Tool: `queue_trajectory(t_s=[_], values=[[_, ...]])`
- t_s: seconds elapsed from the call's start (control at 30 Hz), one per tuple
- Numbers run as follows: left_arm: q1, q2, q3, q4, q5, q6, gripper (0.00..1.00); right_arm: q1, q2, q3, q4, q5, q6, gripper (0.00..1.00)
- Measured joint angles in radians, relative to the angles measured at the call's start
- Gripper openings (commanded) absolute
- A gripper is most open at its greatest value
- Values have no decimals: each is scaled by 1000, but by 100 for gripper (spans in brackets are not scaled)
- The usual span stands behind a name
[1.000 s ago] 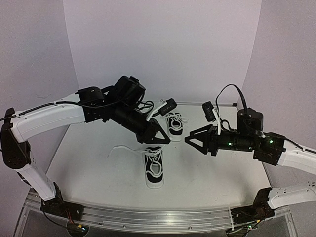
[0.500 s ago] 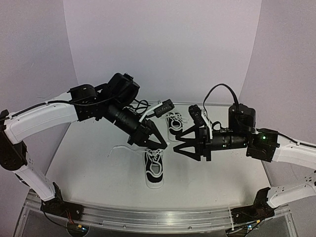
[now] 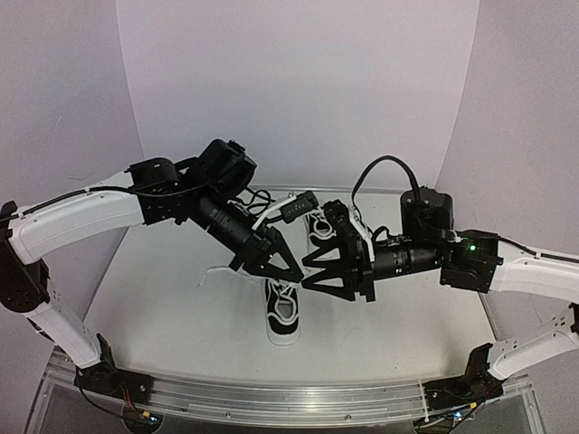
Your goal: Tie the shoes
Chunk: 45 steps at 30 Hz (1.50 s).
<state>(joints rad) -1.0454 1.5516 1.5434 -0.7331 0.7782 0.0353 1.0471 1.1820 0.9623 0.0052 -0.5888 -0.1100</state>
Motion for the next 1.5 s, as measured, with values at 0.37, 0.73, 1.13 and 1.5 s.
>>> queue_trajectory(t_s=[0.37, 0.73, 1.13, 1.5], values=[[0, -1, -2, 0, 22, 0, 0, 8, 2, 1, -38, -2, -28, 29], [0, -16, -12, 6, 28, 2, 39, 8, 2, 11, -75, 8, -38, 0], [341, -192, -286, 132, -345, -149, 74, 9, -129, -13, -88, 217, 107, 0], [439, 167, -343, 111, -748, -156, 66, 8, -285, -64, -107, 453, 280, 0]])
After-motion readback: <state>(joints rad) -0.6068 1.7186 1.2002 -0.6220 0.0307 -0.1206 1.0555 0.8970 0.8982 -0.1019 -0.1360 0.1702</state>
